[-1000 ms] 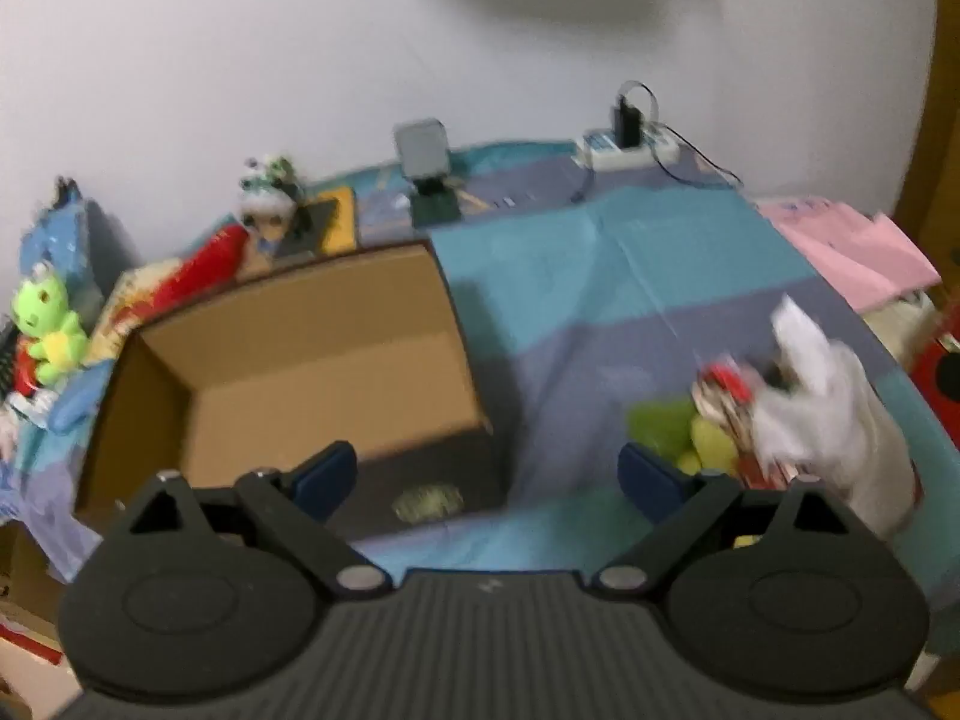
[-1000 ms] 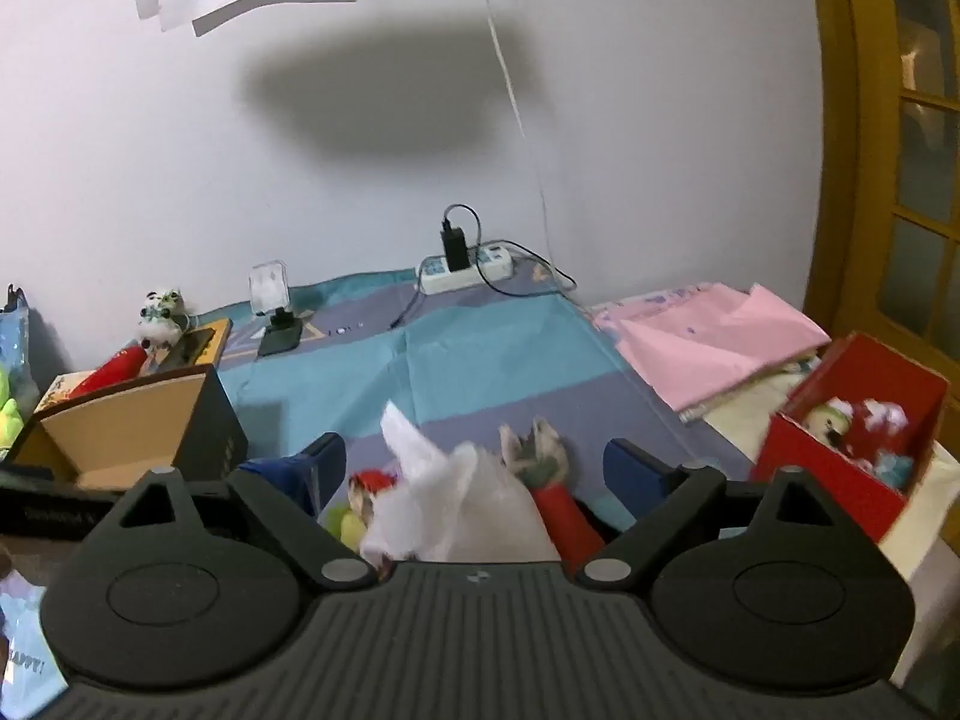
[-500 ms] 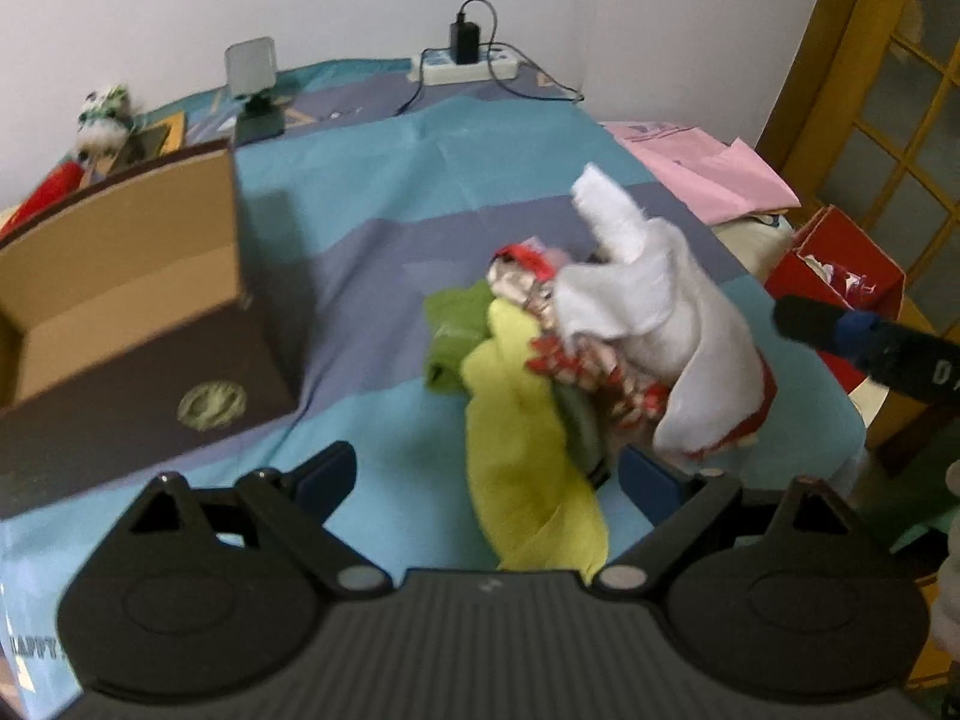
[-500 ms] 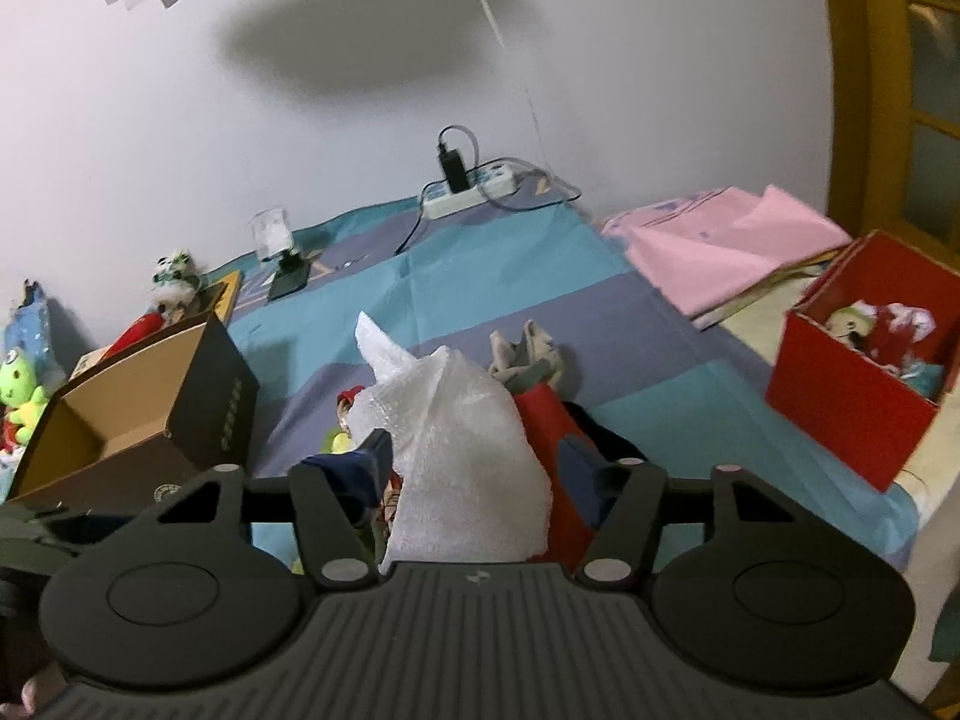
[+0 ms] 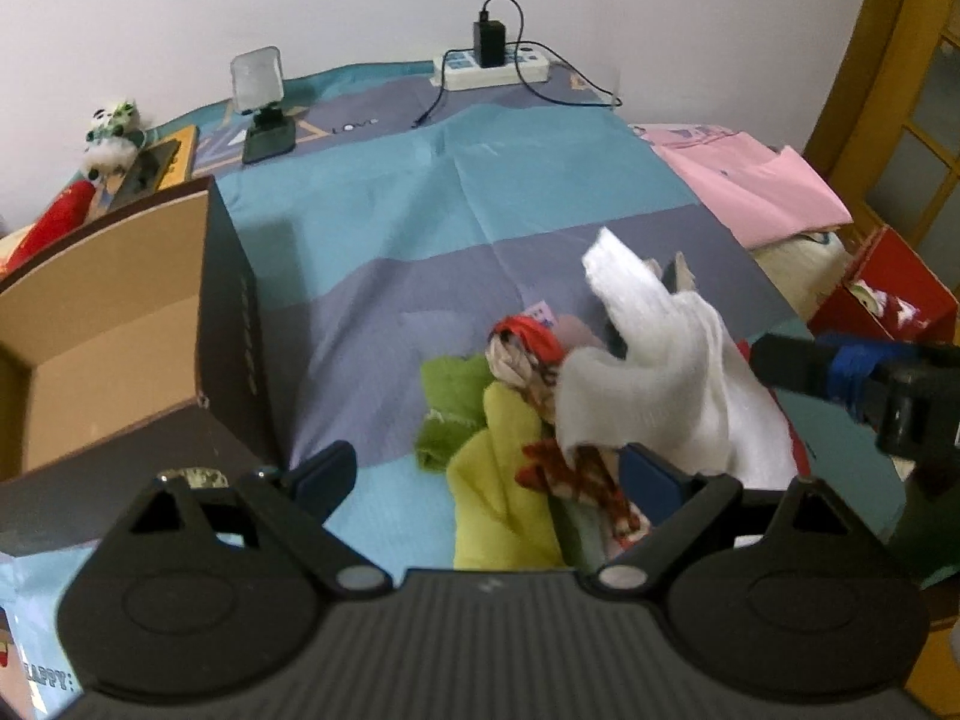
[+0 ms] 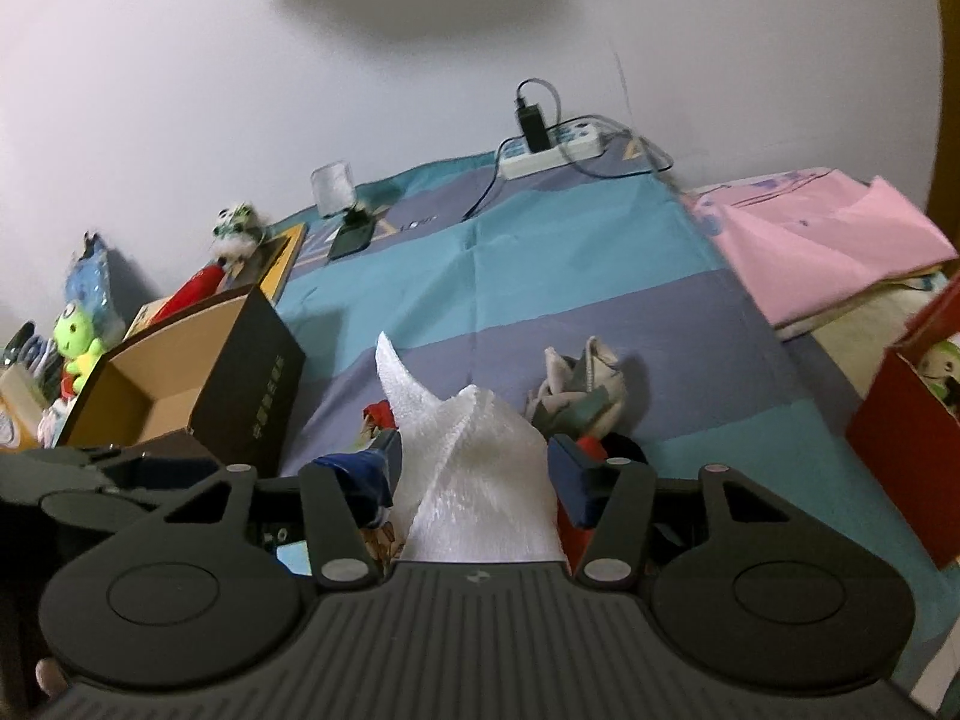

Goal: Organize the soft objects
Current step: 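Close the right gripper on the white towel, then lift the white towel with the right gripper and drop it into the box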

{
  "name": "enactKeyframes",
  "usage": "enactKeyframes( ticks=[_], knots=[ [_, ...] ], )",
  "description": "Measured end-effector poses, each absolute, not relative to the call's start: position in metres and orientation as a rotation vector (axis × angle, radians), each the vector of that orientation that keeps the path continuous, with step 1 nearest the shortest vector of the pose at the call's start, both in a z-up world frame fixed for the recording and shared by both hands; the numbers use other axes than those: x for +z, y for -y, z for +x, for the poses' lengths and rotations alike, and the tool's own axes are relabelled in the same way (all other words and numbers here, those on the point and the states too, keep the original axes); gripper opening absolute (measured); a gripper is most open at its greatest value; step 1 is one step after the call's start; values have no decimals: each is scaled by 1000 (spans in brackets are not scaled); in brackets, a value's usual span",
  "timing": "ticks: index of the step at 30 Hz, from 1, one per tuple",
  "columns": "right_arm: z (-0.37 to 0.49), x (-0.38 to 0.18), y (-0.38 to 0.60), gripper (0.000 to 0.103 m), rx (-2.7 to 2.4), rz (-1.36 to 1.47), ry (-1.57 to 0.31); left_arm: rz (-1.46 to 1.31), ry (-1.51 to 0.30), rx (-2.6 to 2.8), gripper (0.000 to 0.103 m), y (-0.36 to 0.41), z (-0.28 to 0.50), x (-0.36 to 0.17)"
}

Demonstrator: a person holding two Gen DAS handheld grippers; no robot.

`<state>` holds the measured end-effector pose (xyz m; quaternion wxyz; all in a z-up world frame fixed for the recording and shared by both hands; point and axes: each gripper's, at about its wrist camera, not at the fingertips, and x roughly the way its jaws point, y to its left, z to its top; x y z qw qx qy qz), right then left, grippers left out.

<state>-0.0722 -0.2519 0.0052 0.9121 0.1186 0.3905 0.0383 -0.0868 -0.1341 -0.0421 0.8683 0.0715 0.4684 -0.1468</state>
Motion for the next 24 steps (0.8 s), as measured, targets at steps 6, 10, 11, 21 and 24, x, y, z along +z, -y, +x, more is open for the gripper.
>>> enactKeyframes(
  ticks=[6, 10, 11, 21, 24],
  knots=[
    [-55, -6, 258, 38, 134, 250, -877, 136, -971, -428, 94, 103, -84, -44],
    [-44, -15, 269, 36, 174, 310, -927, 82, -972, -560, 94, 106, -85, -43],
    [-44, -18, 271, 33, 187, 329, -935, 80, -966, -571, 93, 110, -85, -43],
    [-42, -36, 293, 0, 312, 488, -979, 13, -1004, -676, 18, 130, -75, -61],
    [-41, -31, 296, 0, 336, 529, -959, 27, -958, -691, 12, 129, -81, -56]
  ],
)
